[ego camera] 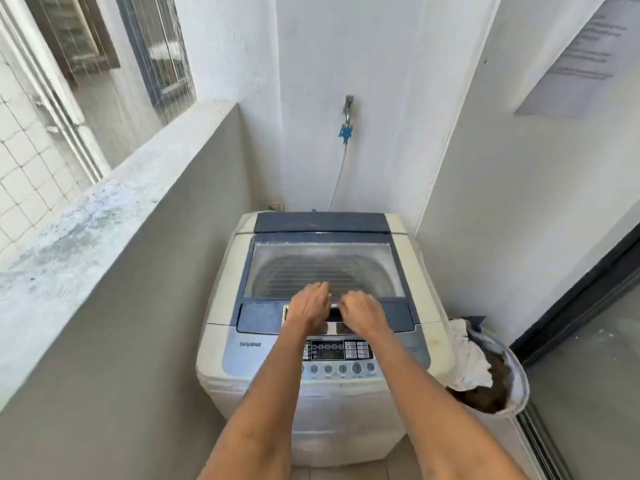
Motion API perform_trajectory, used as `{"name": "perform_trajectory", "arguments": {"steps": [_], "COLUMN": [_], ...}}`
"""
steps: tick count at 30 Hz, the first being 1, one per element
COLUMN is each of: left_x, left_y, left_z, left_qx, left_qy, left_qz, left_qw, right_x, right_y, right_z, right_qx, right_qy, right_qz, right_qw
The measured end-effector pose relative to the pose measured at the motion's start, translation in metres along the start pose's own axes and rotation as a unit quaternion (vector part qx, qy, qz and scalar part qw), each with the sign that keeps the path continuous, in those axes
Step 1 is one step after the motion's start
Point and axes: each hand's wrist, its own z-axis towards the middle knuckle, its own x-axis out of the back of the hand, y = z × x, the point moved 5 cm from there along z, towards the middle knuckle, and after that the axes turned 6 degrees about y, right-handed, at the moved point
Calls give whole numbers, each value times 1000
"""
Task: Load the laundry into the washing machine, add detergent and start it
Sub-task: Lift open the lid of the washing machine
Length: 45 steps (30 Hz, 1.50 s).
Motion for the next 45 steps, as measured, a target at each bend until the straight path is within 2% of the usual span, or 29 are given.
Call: {"name": "perform_trajectory", "arguments": {"steps": [1, 4, 8, 11, 15, 17, 25, 32, 39, 42, 45], "left_x": [-9, -22, -25, -35, -32, -21, 80, 165, 221, 227, 219], "left_y": [-3, -7, 0, -4, -9, -7, 14, 28, 28, 24, 11], "left_z": [-6, -12, -10, -18, -20, -15, 40, 117, 202, 232, 259], "left_qx": [-1, -29, -44, 8, 32, 32, 17, 11, 17, -9, -39], "left_qy": [-26, -21, -26, -51, -73, -76, -4, 124, 266, 295, 294], "left_qz": [13, 12, -7, -19, -47, -62, -121, -53, -35, -20, 0], "left_qw": [1000, 999, 999, 998, 996, 995, 993, 991, 963, 955, 955], "right_x": [-11, -35, -41, -41, -37, -29, 69, 147, 190, 197, 195], "right_y": [-1, -1, -2, -3, -2, -3, -8, -4, 10, 19, 26], "right_z": [-5, -18, -15, -16, -13, -10, 40, 128, 241, 294, 333], "right_qx": [-6, -36, -61, -59, -69, -70, -30, -30, -27, -40, -60], "right_qy": [-34, -84, -93, -101, -131, -123, 82, 215, 232, 196, 167], "right_qz": [-7, 51, 77, 71, 78, 70, 37, -8, 13, 38, 50], "right_qw": [999, 995, 991, 991, 986, 987, 995, 976, 972, 979, 983]}}
